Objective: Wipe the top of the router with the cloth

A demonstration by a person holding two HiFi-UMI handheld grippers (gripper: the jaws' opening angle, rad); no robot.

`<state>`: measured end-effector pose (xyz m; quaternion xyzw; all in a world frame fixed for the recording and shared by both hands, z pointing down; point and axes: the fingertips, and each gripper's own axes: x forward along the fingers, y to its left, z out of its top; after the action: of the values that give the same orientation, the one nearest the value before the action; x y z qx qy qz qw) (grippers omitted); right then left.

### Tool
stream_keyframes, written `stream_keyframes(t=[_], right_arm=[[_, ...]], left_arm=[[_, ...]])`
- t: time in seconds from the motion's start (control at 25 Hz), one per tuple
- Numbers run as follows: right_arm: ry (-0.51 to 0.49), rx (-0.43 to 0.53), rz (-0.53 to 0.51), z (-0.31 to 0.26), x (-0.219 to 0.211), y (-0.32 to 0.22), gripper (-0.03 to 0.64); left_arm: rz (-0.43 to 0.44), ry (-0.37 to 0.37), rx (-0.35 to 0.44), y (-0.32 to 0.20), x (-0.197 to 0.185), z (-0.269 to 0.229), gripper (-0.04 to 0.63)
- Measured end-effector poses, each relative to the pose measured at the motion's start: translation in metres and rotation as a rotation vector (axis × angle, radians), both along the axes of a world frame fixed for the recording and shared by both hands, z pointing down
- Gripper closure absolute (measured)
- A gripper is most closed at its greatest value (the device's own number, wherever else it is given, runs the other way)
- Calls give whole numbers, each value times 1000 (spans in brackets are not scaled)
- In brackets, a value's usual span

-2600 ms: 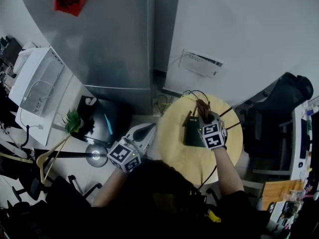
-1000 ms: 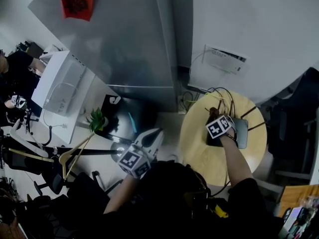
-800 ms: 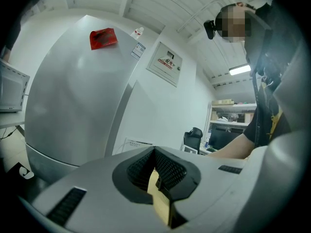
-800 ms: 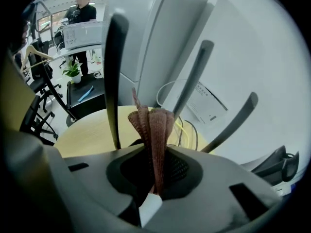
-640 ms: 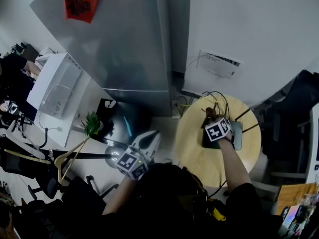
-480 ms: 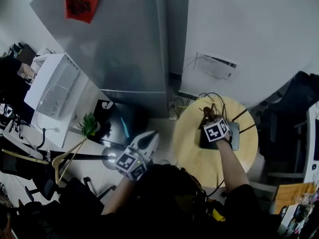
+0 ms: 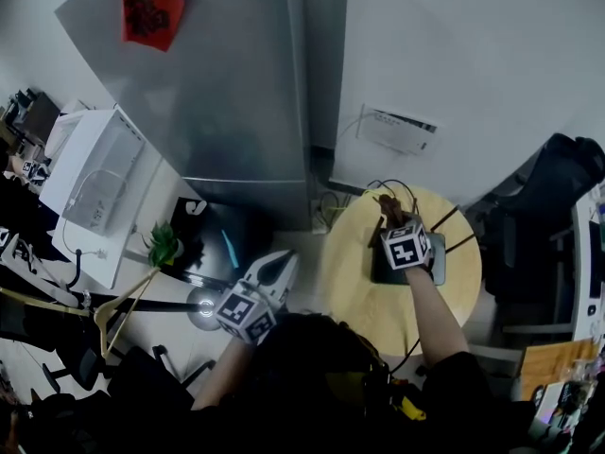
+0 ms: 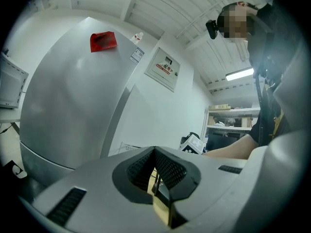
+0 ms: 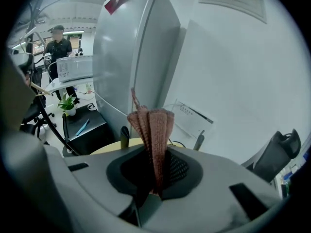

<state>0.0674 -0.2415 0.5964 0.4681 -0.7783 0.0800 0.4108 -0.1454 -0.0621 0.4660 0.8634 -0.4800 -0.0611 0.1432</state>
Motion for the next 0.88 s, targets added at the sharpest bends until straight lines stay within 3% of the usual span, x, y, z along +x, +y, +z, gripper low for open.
stream_keyframes(t=[0.12, 0.44, 0.52, 0.72, 0.88], right_arm=[[7, 32, 39, -1, 11, 0, 554], [-115, 211, -19, -60, 15, 18, 552], [-84, 184, -11, -52, 31, 23, 553], [119, -56, -12, 39, 72, 40, 553], [182, -93, 7, 54, 73, 36, 553]], left_arm=[[-4, -9, -4, 0, -1, 1, 598], [27, 17, -14, -4, 14, 3, 598], [56, 11, -15, -6, 22, 4, 598], [99, -1, -44, -7, 41, 10, 598], [98, -19, -71, -6, 42, 14, 598]])
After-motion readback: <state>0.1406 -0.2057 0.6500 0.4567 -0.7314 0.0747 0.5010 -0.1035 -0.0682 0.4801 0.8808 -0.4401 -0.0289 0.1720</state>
